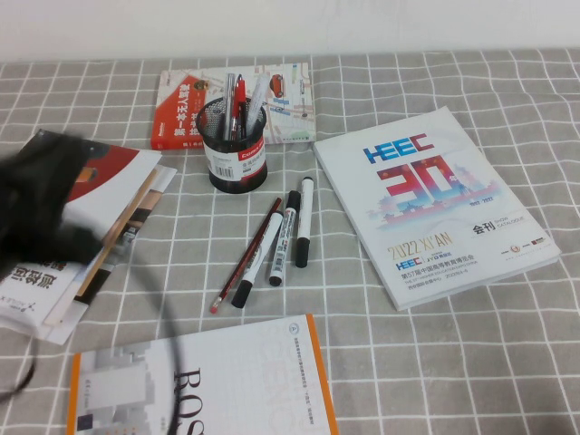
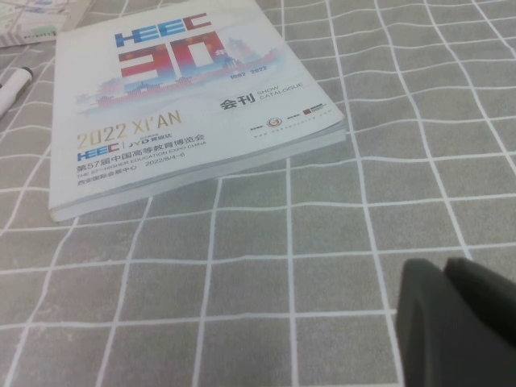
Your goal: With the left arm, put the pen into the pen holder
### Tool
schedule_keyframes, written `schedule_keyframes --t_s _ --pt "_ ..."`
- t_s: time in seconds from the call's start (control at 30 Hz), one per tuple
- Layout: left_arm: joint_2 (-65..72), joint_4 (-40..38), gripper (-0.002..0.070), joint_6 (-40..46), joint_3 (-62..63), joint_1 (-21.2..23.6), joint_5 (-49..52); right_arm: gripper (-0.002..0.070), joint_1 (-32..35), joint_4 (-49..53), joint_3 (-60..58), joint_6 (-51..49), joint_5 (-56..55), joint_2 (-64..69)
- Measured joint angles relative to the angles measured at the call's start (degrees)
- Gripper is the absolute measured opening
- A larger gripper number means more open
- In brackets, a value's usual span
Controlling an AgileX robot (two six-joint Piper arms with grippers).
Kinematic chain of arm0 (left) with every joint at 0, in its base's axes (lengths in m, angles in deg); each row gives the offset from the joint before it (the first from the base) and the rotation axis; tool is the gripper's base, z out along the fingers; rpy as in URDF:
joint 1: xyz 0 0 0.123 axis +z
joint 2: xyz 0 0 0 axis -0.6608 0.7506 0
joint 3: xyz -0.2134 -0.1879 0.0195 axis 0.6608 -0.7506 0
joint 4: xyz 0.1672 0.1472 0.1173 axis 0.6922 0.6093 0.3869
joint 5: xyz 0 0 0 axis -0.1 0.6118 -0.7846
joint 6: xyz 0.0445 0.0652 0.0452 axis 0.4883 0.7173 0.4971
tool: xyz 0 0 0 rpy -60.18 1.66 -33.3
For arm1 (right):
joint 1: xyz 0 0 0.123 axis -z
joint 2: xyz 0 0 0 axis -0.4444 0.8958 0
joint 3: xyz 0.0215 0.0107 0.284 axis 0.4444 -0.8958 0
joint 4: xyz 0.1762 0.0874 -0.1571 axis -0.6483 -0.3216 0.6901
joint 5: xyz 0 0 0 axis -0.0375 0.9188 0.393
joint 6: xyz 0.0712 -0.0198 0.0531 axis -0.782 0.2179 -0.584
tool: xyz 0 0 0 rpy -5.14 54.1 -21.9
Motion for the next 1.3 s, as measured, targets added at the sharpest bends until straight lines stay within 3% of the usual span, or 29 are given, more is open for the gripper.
schedule_keyframes --t_s 0.4,0.97,1.07,1.3 --pt "-27.74 -0.11 0.0 -7.88 -17.57 0.0 8.28 -0.0015 0.0 1.1 0.0 0.0 0.0 0.0" --pt "-30.19 -0.11 0.0 -8.65 -22.44 0.0 9.84 -0.0015 0.0 1.23 0.0 0.0 0.0 0.0" --pt "-31.68 -4.22 0.0 -5.32 -22.44 0.0 14.93 -0.0015 0.0 1.23 0.0 0.0 0.0 0.0" --pt "-41.93 -20.64 0.0 11.55 -22.54 0.0 31.47 -0.0015 0.0 1.23 0.0 0.0 0.0 0.0"
